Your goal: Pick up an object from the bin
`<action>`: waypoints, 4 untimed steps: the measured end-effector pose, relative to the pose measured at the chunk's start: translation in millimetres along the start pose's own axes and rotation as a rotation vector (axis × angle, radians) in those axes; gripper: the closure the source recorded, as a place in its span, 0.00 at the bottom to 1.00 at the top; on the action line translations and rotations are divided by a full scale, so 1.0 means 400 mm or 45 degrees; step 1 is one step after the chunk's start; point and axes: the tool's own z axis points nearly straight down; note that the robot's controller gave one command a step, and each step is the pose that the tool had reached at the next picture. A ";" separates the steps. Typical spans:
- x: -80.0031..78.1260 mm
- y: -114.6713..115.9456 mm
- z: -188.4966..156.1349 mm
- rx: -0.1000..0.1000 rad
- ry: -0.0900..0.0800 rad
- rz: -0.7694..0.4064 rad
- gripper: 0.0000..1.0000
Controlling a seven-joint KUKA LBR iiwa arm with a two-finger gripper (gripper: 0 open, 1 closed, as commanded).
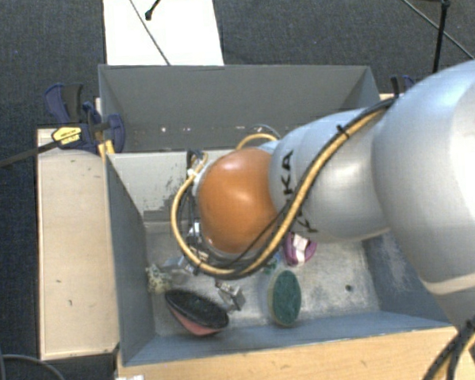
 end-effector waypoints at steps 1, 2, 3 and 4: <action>-0.015 0.107 0.022 0.018 -0.016 -0.454 0.00; 0.016 0.088 0.005 0.015 -0.018 -0.919 0.00; -0.062 0.149 0.020 0.002 -0.005 -0.985 0.00; -0.055 0.144 0.021 -0.001 0.003 -0.973 1.00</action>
Offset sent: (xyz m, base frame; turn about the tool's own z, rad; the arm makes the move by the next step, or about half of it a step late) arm -0.0376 0.0299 -0.0136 -0.3590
